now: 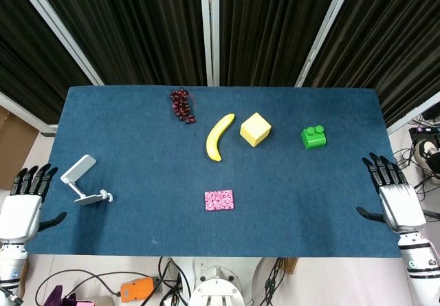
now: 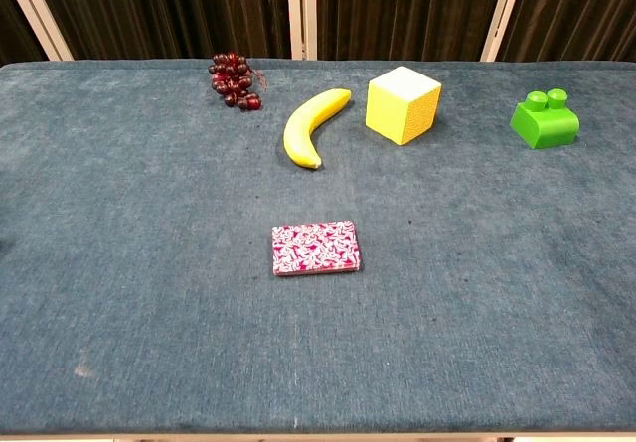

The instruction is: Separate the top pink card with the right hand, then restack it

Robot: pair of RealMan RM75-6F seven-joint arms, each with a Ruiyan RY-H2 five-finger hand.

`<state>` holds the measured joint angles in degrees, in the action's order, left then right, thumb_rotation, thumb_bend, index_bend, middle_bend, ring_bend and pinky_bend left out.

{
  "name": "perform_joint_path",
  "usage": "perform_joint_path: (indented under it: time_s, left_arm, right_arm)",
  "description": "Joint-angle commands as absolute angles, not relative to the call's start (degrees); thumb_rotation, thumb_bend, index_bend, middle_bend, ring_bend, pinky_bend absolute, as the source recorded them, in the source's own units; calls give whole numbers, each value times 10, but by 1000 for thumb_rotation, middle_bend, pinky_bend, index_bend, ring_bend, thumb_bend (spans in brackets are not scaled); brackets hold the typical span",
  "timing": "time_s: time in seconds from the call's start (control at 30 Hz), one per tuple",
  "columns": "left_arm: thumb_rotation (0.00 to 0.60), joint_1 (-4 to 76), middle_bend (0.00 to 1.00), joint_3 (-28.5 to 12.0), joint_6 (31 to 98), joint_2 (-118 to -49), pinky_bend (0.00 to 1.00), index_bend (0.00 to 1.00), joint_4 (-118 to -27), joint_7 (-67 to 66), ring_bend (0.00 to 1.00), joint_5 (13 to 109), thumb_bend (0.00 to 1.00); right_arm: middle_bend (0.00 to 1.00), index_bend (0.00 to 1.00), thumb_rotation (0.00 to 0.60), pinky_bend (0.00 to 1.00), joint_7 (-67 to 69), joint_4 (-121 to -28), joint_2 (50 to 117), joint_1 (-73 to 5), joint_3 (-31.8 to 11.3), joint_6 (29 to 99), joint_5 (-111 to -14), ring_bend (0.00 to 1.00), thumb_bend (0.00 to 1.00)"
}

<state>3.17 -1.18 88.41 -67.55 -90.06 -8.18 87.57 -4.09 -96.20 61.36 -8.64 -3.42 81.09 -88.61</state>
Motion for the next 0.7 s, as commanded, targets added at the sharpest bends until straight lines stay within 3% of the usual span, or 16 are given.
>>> perform_joint_path:
  time_s: [0.03, 0.27, 0.43, 0.7]
  left_arm:
    - [600, 32, 64, -12, 883, -676, 17, 88, -901, -83, 0, 876, 50]
    - [600, 36, 64, -13, 879, -678, 17, 88, -901, -85, 0, 880, 50]
    - [600, 39, 64, -15, 879, -683, 17, 88, -902, -88, 0, 882, 50]
    - [600, 39, 64, -13, 882, -684, 16, 88, -905, -96, 0, 889, 50]
  right_arm:
    - [46, 44, 600, 175, -35, -963, 615, -89, -33, 807, -886, 0, 126]
    - [47, 62, 600, 211, -39, -1000, 629, -121, -31, 767, -908, 12, 127]
    - [53, 115, 600, 269, -84, -1054, 678, -184, -49, 691, -907, 26, 127]
    - [53, 296, 600, 208, -247, -1075, 820, -290, -97, 561, -747, 26, 209]
